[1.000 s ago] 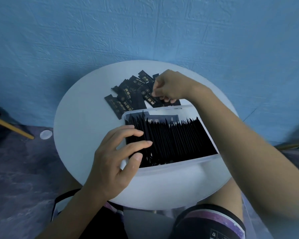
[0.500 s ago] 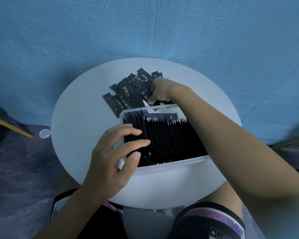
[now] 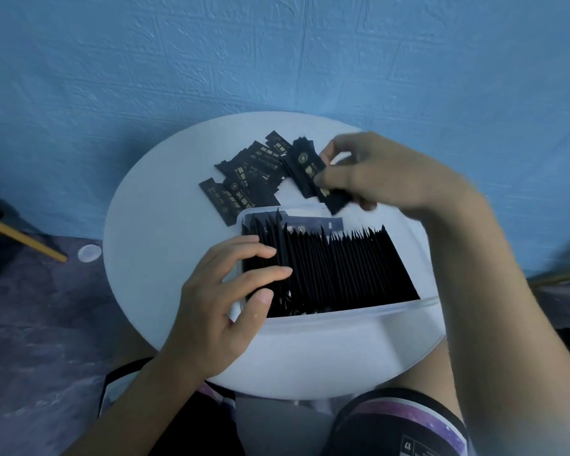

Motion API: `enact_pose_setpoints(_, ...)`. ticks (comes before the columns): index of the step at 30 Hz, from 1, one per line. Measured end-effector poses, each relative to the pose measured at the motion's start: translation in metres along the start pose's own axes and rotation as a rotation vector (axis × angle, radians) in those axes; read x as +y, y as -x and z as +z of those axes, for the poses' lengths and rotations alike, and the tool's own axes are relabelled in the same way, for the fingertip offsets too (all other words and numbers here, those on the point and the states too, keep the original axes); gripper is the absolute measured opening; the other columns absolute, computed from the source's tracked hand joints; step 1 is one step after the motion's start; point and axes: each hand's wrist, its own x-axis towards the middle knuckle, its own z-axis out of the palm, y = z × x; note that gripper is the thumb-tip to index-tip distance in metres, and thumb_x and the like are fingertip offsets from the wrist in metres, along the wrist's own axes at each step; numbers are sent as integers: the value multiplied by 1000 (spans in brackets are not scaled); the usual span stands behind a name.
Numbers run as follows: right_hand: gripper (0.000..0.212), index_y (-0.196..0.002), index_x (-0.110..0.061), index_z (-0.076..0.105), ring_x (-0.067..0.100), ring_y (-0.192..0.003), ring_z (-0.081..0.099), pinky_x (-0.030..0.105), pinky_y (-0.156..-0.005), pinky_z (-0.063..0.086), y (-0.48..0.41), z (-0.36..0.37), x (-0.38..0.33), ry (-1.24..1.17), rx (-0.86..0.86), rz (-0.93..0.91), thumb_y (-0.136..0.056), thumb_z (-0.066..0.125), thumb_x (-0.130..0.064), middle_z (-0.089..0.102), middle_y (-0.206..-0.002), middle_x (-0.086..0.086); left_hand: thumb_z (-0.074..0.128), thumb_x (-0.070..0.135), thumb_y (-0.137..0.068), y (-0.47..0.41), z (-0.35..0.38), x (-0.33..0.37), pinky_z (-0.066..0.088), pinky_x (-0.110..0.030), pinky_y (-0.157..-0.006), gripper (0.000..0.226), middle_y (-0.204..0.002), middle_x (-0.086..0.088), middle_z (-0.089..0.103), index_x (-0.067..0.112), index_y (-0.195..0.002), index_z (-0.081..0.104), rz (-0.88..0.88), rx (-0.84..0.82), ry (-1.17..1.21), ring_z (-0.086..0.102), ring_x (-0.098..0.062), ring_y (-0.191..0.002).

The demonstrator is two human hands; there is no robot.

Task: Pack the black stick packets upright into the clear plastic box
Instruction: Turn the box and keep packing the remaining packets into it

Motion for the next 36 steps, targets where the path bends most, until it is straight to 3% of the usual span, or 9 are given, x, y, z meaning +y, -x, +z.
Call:
enact_pose_setpoints(3,15,-101,-22,54,10,-45,44,26,-46,35,47,32,14,-53,-74,34,-92,66,-21,68,-77,3,39,38,-106,0,0,0,39,-33,-109,45,-124,-2,65,15,-111,77,2,2,-1,54,-22,-130)
enact_pose_setpoints(6,28,-116,-33,49,5,-55,53,26,-56,38,67,65,24,27,-21,93,-93,65,-35,66,-73,-5,45,34,-104,-2,0,2,39,-31,-109,39,-123,-2,66,15,-110,78,-5,1,-7,54,-22,-129)
enact_pose_setpoints(10,39,-132,-31,47,6,-60,51,23,-57,35,72,81,28,54,38,104,-96,60,-41,56,-62,-10,50,25,-98,-3,1,6,38,-28,-109,32,-121,-2,67,15,-107,79,-10,2,-1,54,-20,-129)
enact_pose_setpoints(14,36,-129,-32,52,2,-57,57,29,-68,49,72,78,32,-65,7,99,-97,57,-48,67,-67,-10,50,27,-100,-2,3,7,39,-31,-109,33,-122,-2,67,15,-106,79,-2,-5,11,54,-22,-129)
enact_pose_setpoints(19,33,-124,-27,56,10,-59,62,24,-51,49,63,71,32,-175,-46,127,-95,67,-39,68,-76,-1,49,27,-100,-2,2,7,40,-32,-109,33,-121,-2,67,15,-108,79,4,-9,5,54,-23,-130)
enact_pose_setpoints(25,23,-103,-10,62,12,-62,63,25,-52,53,39,54,26,-212,-39,63,-94,70,-29,62,-83,4,50,27,-100,1,4,9,40,-33,-108,32,-120,-2,67,15,-108,78,12,2,14,54,-23,-129)
enact_pose_setpoints(31,35,-126,-14,58,16,-70,68,26,-60,59,17,50,20,-145,-221,22,-93,71,-19,61,-87,7,47,32,-103,1,3,9,40,-32,-108,36,-121,-2,67,16,-108,79,3,-1,28,54,-22,-130)
enact_pose_setpoints(36,42,-130,-18,57,15,-71,70,25,-64,58,16,45,23,-197,-305,16,-91,73,-13,63,-92,9,49,30,-102,2,2,9,41,-33,-108,35,-120,-3,68,15,-106,79,4,-2,34,55,-23,-129)
